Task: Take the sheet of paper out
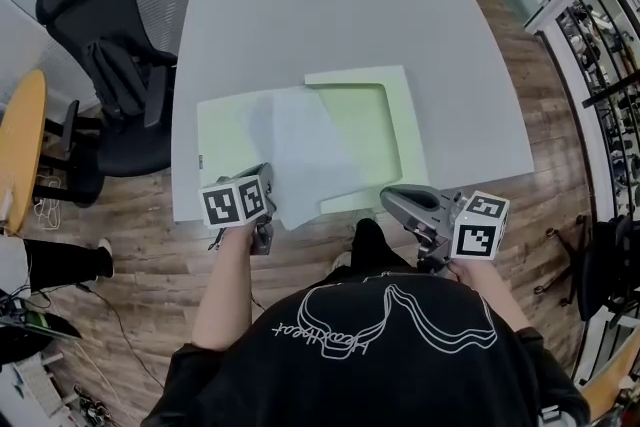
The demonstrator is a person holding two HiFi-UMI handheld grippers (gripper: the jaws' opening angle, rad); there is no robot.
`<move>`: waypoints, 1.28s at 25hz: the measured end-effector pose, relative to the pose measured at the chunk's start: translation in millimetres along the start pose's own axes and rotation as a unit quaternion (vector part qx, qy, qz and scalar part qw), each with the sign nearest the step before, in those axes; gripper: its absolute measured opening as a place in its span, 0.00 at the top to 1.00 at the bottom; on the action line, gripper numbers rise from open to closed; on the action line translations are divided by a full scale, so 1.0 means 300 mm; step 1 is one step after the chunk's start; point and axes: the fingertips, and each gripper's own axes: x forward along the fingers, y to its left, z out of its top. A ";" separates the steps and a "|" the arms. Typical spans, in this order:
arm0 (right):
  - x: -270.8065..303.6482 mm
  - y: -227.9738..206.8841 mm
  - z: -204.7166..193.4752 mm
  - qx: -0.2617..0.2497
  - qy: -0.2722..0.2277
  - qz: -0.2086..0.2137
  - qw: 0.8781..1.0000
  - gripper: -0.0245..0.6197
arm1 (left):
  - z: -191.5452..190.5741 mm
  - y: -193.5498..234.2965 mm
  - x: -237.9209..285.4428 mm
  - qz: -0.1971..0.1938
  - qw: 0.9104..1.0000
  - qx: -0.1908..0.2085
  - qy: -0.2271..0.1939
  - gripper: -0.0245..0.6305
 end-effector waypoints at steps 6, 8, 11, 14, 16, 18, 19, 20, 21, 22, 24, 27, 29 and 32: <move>-0.018 0.067 -0.049 -0.011 -0.009 -0.017 1.000 0.95 | -0.005 0.026 -0.068 0.004 1.000 0.013 -0.023 0.94; -0.028 0.087 -0.070 -0.013 -0.010 -0.023 1.000 0.95 | -0.002 0.020 -0.096 0.002 0.999 0.016 -0.031 0.94; -0.030 0.121 -0.093 -0.017 -0.011 -0.026 0.999 0.95 | 0.012 0.002 -0.150 -0.012 0.999 0.015 -0.048 0.94; -0.046 0.150 -0.106 -0.023 -0.016 -0.026 0.999 0.95 | 0.022 -0.029 -0.212 -0.023 0.997 0.017 -0.068 0.94; -0.058 0.155 -0.108 -0.022 -0.021 -0.029 0.999 0.95 | 0.029 -0.053 -0.253 -0.029 0.996 0.020 -0.081 0.94; -0.066 0.152 -0.108 -0.019 -0.027 -0.031 0.999 0.95 | 0.036 -0.071 -0.292 -0.034 0.995 0.025 -0.093 0.94; -0.069 0.152 -0.109 -0.018 -0.030 -0.031 0.999 0.95 | 0.039 -0.081 -0.312 -0.037 0.994 0.027 -0.100 0.94; -0.074 0.155 -0.112 -0.017 -0.033 -0.030 0.999 0.95 | 0.042 -0.092 -0.333 -0.043 0.993 0.026 -0.108 0.94; -0.080 0.161 -0.115 -0.017 -0.036 -0.029 0.999 0.95 | 0.044 -0.107 -0.355 -0.050 0.992 0.025 -0.117 0.94; -0.089 0.170 -0.119 -0.019 -0.038 -0.027 0.999 0.95 | 0.045 -0.126 -0.376 -0.058 0.990 0.025 -0.125 0.94; -0.117 0.192 -0.131 -0.022 -0.041 -0.023 0.999 0.95 | 0.039 -0.170 -0.418 -0.068 0.988 0.032 -0.138 0.94; -0.178 0.219 -0.149 -0.020 -0.051 -0.018 0.998 0.95 | 0.029 -0.239 -0.483 -0.069 0.984 0.046 -0.156 0.94; -0.230 0.236 -0.164 -0.014 -0.060 -0.014 0.998 0.95 | 0.016 -0.291 -0.527 -0.065 0.982 0.053 -0.167 0.94; -0.305 0.269 -0.198 -0.011 -0.068 -0.009 0.998 0.95 | -0.016 -0.367 -0.602 -0.060 0.979 0.066 -0.182 0.94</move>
